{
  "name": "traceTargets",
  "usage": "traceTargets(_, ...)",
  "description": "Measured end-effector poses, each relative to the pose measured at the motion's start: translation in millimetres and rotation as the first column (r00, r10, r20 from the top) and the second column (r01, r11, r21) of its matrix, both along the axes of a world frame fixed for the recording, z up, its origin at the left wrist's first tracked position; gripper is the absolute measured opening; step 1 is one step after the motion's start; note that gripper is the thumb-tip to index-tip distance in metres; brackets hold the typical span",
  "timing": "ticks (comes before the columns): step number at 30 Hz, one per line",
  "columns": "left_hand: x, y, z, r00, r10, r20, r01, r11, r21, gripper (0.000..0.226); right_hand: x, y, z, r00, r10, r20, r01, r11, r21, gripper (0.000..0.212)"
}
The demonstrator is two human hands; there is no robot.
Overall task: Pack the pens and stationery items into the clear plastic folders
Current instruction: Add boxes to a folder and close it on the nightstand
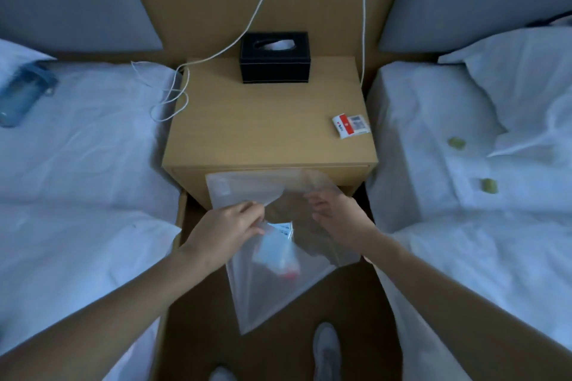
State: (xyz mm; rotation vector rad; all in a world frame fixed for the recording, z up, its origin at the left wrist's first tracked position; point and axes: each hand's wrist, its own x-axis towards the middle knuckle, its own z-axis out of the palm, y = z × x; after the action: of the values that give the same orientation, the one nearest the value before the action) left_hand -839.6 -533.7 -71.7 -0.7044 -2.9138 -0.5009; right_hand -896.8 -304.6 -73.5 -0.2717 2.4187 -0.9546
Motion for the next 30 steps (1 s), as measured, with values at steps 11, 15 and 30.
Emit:
traceTargets(11, -71.6, 28.6, 46.8, 0.996, 0.091, -0.005, -0.091, 0.996, -0.006, 0.030, -60.4, 65.7, 34.2, 0.991, -0.096, -0.097, 0.094, 0.995, -0.023, 0.035)
traceTargets(15, -101.8, 29.2, 48.9, 0.986, 0.151, 0.064, -0.149, 0.988, -0.027, 0.027, -86.0, 81.0, 31.0, 0.981, -0.145, -0.126, 0.142, 0.989, -0.035, 0.036)
traceTargets(30, -220.0, -39.7, 62.4, 0.972, 0.196, 0.126, -0.189, 0.980, -0.064, 0.019, -220.4, 50.2, -39.2, 0.972, -0.221, -0.078, 0.234, 0.934, 0.269, 0.065)
